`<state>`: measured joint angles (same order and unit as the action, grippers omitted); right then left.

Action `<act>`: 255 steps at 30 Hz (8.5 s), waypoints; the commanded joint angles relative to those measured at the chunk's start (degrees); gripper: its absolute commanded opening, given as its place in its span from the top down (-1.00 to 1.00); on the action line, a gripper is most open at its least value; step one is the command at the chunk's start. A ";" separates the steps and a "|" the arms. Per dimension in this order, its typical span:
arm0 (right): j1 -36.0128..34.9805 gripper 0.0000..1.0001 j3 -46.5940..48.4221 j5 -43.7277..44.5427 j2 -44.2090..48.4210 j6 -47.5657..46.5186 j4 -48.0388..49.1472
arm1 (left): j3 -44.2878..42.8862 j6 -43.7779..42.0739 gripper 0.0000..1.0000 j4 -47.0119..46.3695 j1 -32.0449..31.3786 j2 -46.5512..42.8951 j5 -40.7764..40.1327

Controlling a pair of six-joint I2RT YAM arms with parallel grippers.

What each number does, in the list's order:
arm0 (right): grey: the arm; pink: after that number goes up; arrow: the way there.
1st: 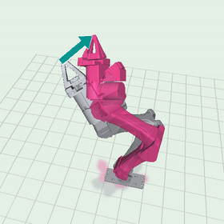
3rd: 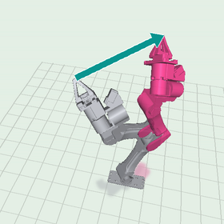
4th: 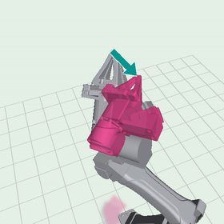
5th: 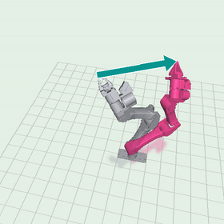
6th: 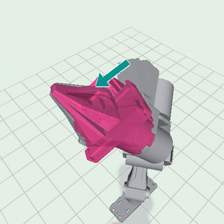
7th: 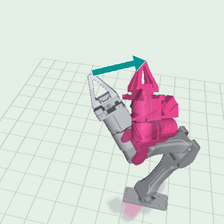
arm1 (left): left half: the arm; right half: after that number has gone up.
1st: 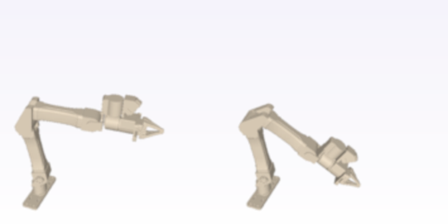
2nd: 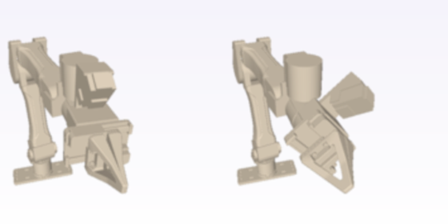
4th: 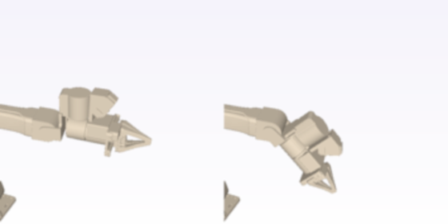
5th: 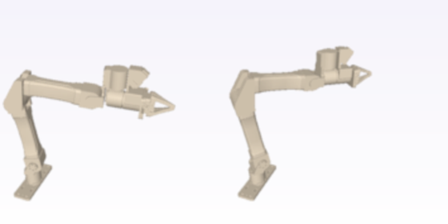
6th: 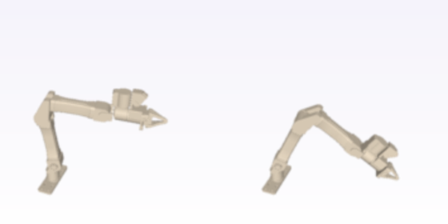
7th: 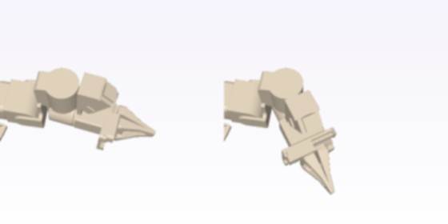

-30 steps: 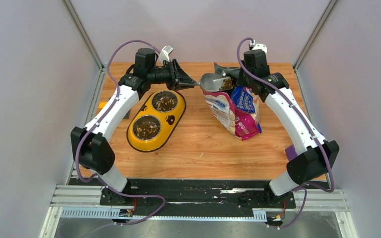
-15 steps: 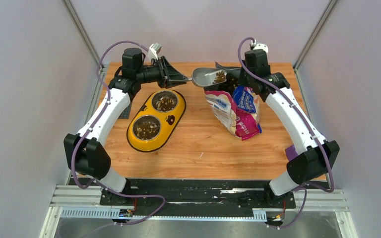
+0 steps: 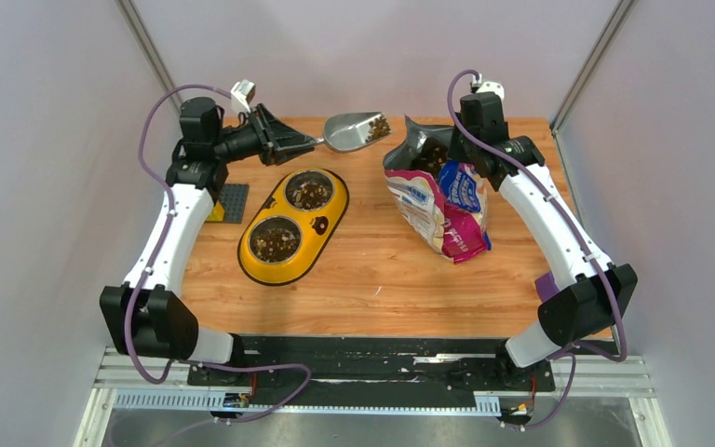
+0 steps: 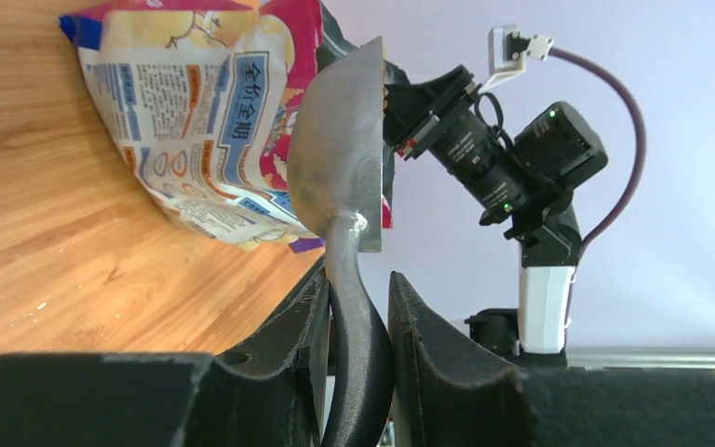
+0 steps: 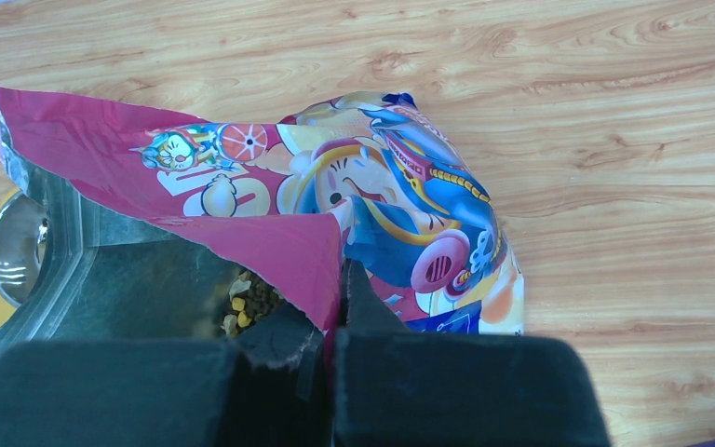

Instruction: Serve the pet food

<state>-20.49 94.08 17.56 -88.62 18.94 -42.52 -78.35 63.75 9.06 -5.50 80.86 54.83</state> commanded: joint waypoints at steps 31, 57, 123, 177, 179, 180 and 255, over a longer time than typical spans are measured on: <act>0.88 1.00 0.61 1.58 0.39 0.56 0.60 | 4.40 -41.50 1.00 22.32 4.11 4.62 -40.02; 1.06 1.00 0.84 -0.76 -0.15 1.00 0.60 | -20.59 -42.91 1.00 32.84 -14.18 0.93 -48.67; -2.06 1.00 -3.55 0.54 2.94 -2.29 5.08 | -54.14 -36.45 1.00 45.12 -34.67 44.45 -25.66; -1.13 1.00 -0.79 4.67 2.09 -0.74 2.95 | 0.21 1.05 1.00 -0.18 -9.13 -2.07 -2.73; -1.13 1.00 -0.47 4.61 1.90 -0.82 2.89 | 1.15 1.24 1.00 -0.41 -8.32 -3.28 -2.30; -1.14 1.00 -0.27 4.58 1.76 -0.91 2.82 | 2.22 1.53 1.00 -0.74 -7.71 -4.40 -2.06; -0.95 1.00 -0.76 2.29 1.08 -1.44 2.50 | 35.40 15.85 1.00 45.43 0.85 -64.12 -64.84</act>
<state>-21.65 92.64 20.21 -88.09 17.43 -40.62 -39.57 79.37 53.69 -5.10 14.22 -7.44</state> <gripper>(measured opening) 0.003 0.323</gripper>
